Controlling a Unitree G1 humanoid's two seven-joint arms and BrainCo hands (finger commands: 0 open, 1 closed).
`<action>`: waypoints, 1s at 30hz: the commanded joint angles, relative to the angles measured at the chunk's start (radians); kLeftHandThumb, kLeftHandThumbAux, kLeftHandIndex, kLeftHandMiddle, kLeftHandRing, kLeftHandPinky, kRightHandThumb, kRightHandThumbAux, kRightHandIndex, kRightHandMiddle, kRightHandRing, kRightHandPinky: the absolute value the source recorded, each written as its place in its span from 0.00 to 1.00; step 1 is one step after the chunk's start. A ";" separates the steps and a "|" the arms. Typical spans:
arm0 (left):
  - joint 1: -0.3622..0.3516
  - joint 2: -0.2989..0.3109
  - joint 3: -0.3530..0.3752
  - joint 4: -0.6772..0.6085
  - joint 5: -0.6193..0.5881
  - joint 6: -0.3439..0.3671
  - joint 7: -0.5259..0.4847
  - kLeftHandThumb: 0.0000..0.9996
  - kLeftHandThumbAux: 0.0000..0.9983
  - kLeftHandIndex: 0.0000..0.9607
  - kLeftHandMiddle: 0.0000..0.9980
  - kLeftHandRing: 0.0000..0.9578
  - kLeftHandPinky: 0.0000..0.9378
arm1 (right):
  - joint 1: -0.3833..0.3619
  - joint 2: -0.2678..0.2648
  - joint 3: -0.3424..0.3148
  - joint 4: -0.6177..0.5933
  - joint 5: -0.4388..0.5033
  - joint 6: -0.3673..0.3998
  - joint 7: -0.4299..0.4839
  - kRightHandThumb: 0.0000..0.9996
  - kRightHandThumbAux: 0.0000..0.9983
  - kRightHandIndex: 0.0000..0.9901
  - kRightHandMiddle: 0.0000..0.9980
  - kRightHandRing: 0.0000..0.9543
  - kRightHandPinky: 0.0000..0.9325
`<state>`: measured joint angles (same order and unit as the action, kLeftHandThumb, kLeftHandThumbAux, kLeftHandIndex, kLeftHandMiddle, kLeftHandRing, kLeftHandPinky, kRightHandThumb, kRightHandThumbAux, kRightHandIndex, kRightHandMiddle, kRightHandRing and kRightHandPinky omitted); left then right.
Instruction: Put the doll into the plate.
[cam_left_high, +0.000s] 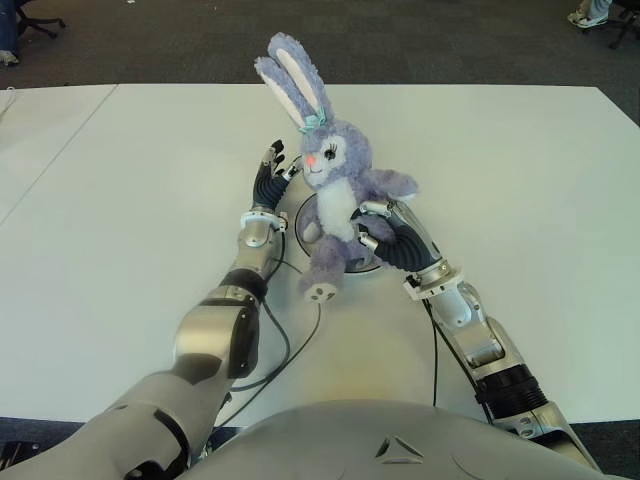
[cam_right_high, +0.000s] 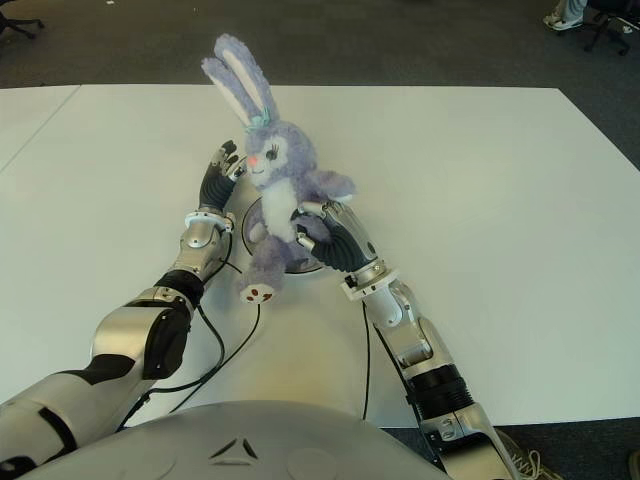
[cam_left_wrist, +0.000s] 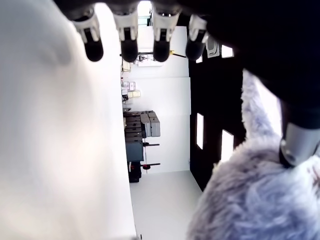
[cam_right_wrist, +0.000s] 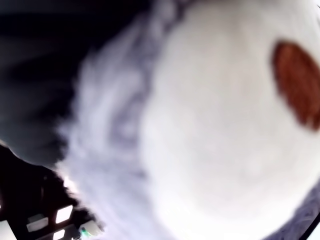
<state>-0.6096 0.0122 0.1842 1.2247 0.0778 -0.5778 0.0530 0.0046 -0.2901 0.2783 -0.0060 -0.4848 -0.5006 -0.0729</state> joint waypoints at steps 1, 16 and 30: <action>0.210 0.008 0.001 0.132 0.010 0.106 -0.009 0.00 0.49 0.00 0.01 0.01 0.02 | 0.033 -0.004 0.013 0.050 -0.010 0.006 0.013 0.70 0.72 0.44 0.88 0.93 0.95; 0.236 0.021 -0.032 0.134 0.042 0.099 0.004 0.00 0.52 0.00 0.01 0.01 0.02 | 0.040 -0.030 0.012 0.037 0.117 0.015 0.130 0.69 0.72 0.43 0.76 0.82 0.83; 0.238 0.018 -0.039 0.135 0.048 0.085 0.027 0.01 0.55 0.00 0.03 0.03 0.05 | 0.044 -0.036 -0.005 0.047 0.157 -0.039 0.138 0.28 0.54 0.02 0.14 0.21 0.24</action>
<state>-0.5998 0.0427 0.1534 1.2246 0.1020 -0.5972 0.0641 0.0237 -0.3187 0.2671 -0.0011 -0.3164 -0.5249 0.0495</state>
